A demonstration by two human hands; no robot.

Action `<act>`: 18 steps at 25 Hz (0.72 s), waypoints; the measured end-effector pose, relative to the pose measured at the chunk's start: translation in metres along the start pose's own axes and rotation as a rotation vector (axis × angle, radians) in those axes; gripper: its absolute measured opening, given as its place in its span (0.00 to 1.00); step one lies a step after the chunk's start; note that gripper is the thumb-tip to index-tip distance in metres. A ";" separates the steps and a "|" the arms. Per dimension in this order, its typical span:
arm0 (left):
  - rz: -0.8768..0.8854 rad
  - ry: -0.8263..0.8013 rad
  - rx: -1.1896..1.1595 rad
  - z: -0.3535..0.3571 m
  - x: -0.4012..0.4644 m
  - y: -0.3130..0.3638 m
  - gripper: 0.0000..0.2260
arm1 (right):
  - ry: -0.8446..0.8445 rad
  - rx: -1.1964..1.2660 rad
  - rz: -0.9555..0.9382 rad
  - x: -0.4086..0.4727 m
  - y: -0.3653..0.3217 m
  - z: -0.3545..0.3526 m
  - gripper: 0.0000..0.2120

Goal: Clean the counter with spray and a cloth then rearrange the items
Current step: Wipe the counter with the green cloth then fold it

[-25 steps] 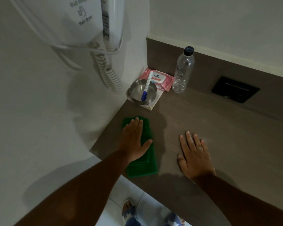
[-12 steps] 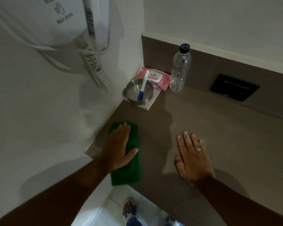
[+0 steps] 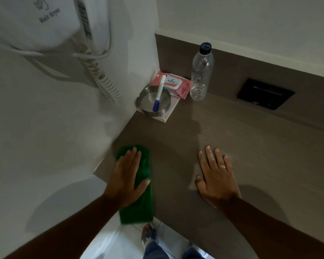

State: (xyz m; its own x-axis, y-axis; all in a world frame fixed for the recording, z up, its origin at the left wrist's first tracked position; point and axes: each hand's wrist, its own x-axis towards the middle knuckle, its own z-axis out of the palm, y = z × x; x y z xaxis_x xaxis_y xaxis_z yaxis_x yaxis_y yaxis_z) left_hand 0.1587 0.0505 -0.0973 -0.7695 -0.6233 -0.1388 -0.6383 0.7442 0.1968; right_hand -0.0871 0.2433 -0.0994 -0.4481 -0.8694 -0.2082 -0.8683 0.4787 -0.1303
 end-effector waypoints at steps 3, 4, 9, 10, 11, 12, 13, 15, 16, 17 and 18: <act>0.213 -0.092 0.029 0.001 -0.027 -0.035 0.39 | -0.002 0.037 0.013 0.001 -0.001 0.000 0.36; 0.231 -0.119 0.049 -0.002 -0.017 -0.047 0.39 | -0.004 0.042 0.009 0.001 -0.001 0.000 0.36; 0.129 -0.098 0.106 -0.026 0.043 -0.055 0.41 | 0.025 0.044 0.003 0.002 -0.002 0.001 0.36; 0.099 -0.089 0.116 -0.022 0.037 -0.045 0.41 | 0.023 0.044 0.001 0.002 -0.002 0.001 0.36; 0.086 -0.090 0.124 -0.016 0.026 -0.031 0.42 | 0.023 0.046 0.001 0.002 -0.002 0.000 0.36; 0.096 -0.106 0.121 -0.009 0.013 -0.013 0.42 | 0.024 0.052 0.001 0.002 -0.002 0.000 0.36; 0.138 -0.134 0.109 -0.002 0.000 0.003 0.42 | 0.023 0.060 -0.002 0.002 -0.002 0.000 0.36; 0.278 -0.191 0.082 0.005 -0.004 0.028 0.41 | 0.022 0.073 -0.007 0.002 -0.001 -0.002 0.36; 0.351 -0.200 0.082 0.004 0.007 0.039 0.40 | 0.027 0.091 -0.005 0.001 0.000 -0.003 0.36; 0.404 -0.202 0.090 0.001 0.025 0.049 0.39 | 0.033 0.124 -0.003 0.001 0.000 -0.004 0.36; 0.432 -0.193 0.096 -0.001 0.046 0.062 0.38 | 0.036 0.165 -0.001 0.001 -0.001 -0.005 0.36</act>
State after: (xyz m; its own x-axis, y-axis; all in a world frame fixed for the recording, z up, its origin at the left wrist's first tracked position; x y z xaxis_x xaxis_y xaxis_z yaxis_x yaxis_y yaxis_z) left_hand 0.0839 0.0674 -0.0909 -0.9483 -0.2030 -0.2437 -0.2513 0.9497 0.1868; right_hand -0.0879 0.2416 -0.0950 -0.4572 -0.8722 -0.1739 -0.8233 0.4891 -0.2882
